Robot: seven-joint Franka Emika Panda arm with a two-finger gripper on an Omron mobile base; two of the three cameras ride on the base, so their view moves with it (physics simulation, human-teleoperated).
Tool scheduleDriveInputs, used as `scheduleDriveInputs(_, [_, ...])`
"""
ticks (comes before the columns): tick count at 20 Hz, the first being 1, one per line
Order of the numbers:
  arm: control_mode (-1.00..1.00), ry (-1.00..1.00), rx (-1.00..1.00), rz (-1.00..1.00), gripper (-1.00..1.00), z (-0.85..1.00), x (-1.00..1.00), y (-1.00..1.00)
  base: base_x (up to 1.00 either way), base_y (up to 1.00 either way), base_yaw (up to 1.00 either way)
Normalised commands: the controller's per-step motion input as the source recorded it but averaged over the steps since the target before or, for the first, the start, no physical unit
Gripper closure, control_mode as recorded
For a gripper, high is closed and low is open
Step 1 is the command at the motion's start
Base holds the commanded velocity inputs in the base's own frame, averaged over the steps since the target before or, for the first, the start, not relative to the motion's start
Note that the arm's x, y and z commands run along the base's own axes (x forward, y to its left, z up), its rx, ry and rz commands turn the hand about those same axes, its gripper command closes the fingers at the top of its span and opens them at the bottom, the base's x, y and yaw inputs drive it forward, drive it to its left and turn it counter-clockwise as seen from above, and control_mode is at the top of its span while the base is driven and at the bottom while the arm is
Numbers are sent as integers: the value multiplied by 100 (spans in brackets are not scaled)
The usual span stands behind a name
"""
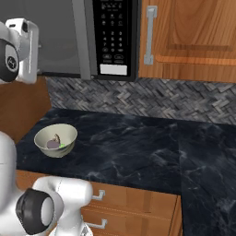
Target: Place the bowl containing the chicken drumstick and squash in the microwave. Close the microwave door and press the start button to microwave the meal.
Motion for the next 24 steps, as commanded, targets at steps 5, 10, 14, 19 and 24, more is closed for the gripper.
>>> scheduleDriveInputs(5, [-100,0,9,1,-100,9,-66,-74,0,0,0])
scheduleDriveInputs(10, [-100,0,11,0,-100,0,-48,-91,0,0,0])
scheduleDriveInputs(14, [-100,0,13,2,100,0,-30,-82,0,0,0])
scheduleDriveInputs(19, [-100,-1,14,4,100,0,-4,-57,0,0,0])
scheduleDriveInputs(24, [-100,-11,17,1,100,-2,2,-40,0,0,0])
